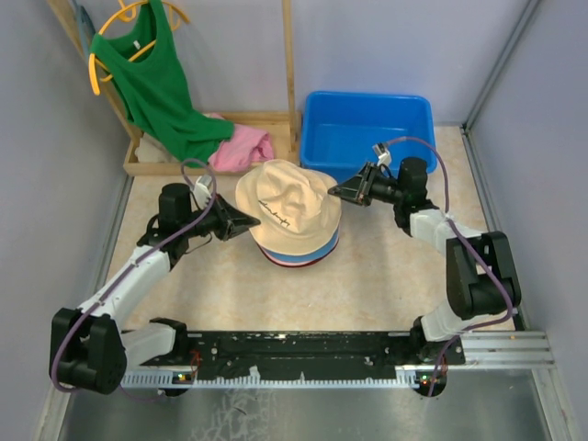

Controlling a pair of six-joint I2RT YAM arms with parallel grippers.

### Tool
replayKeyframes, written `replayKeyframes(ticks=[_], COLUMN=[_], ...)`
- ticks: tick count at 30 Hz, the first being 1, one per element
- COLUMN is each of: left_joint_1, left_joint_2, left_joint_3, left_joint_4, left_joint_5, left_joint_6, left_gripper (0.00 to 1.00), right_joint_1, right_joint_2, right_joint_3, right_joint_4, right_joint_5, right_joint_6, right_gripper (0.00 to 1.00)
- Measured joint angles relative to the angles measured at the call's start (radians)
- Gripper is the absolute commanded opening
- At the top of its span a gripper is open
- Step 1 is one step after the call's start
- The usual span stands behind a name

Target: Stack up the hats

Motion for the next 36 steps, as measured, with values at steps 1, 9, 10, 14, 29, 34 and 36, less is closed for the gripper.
replayKeyframes(ticks=[1, 9, 10, 14, 29, 34, 36], left_joint_1=[0.000, 0.009, 0.011, 0.021, 0.028, 0.028, 0.028], left_joint_2=[0.002, 0.014, 0.020, 0.055, 0.210, 0.244, 0.255], left_joint_3=[0.000, -0.027, -0.034, -0.061, -0.122, -0.153, -0.163], left_joint_4=[0.003, 0.046, 0.055, 0.098, 0.261, 0.315, 0.336], left_joint_5=[0.000, 0.016, 0.021, 0.040, 0.113, 0.129, 0.135], left_joint_6=[0.000, 0.000, 0.000, 0.003, 0.046, 0.064, 0.068], left_gripper=[0.00, 0.00, 0.00, 0.00, 0.00, 0.00, 0.00], right_joint_1=[-0.003, -0.061, -0.063, -0.062, -0.047, -0.045, -0.042], right_joint_2=[0.000, -0.020, -0.020, -0.020, 0.035, 0.041, 0.046], right_joint_3=[0.000, -0.043, -0.049, -0.066, -0.079, -0.078, -0.077], right_joint_4=[-0.003, -0.029, -0.032, -0.047, -0.121, -0.152, -0.157], right_joint_5=[0.000, 0.003, 0.003, 0.010, 0.058, 0.073, 0.074], right_joint_6=[0.002, -0.007, -0.010, -0.023, -0.143, -0.192, -0.205], right_gripper=[0.01, 0.00, 0.00, 0.00, 0.00, 0.00, 0.00])
